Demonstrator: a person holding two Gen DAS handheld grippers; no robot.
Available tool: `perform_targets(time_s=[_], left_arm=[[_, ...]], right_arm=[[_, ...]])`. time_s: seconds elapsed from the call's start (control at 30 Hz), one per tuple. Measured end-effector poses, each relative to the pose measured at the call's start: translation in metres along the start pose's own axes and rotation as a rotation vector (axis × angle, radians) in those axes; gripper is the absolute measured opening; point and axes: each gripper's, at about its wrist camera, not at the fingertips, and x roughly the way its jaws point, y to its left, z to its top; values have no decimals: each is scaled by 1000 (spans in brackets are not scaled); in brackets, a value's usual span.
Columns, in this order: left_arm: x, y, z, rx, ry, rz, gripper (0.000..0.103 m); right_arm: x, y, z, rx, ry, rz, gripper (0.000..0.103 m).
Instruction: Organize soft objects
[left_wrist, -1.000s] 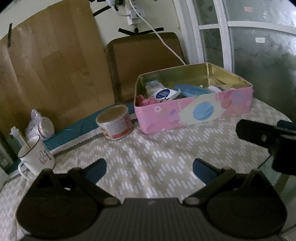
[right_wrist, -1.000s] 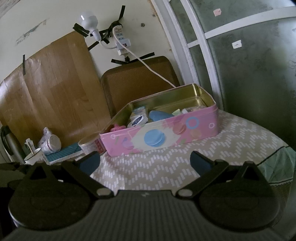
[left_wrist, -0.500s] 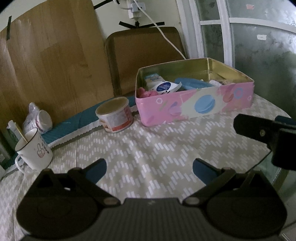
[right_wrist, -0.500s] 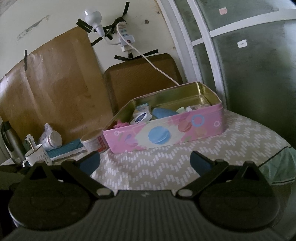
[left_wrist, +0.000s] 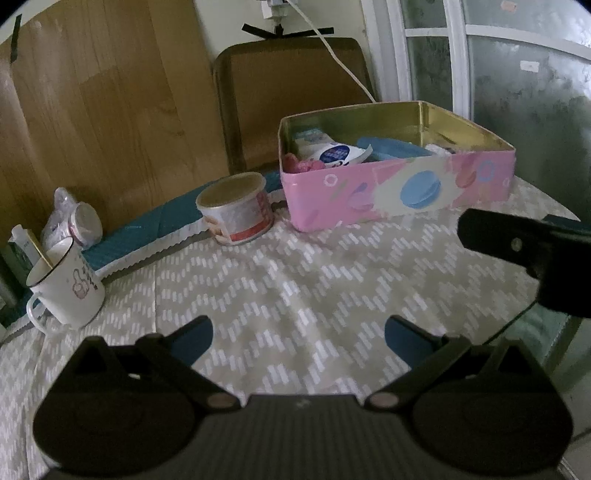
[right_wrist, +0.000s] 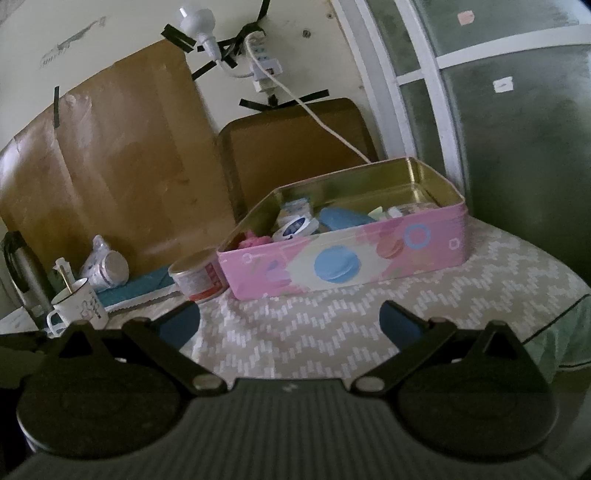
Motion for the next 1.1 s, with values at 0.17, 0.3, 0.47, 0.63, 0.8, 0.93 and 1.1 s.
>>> perform_targets(time_s=[0.17, 0.3, 0.47, 0.63, 0.8, 0.93, 1.1], left_arm=[[1, 6, -3, -1, 21, -13, 103], [0, 13, -4, -12, 30, -22, 103], [-5, 22, -4, -35, 27, -38, 103], [-9, 31, -5, -62, 29, -86, 103], [-12, 38, -8, -74, 27, -117, 103], [-15, 44, -10, -85, 23, -127, 103], [-16, 50, -12, -93, 20, -131, 103]], right_arm=[[3, 9, 2, -16, -2, 5, 103], [5, 16, 3, -25, -1, 7, 103], [5, 28, 5, -48, -9, 3, 103], [5, 36, 6, -62, -15, -14, 103], [6, 45, 7, -80, -15, -25, 103], [7, 52, 8, -91, -15, -29, 103], [9, 58, 9, -89, -3, -29, 103]])
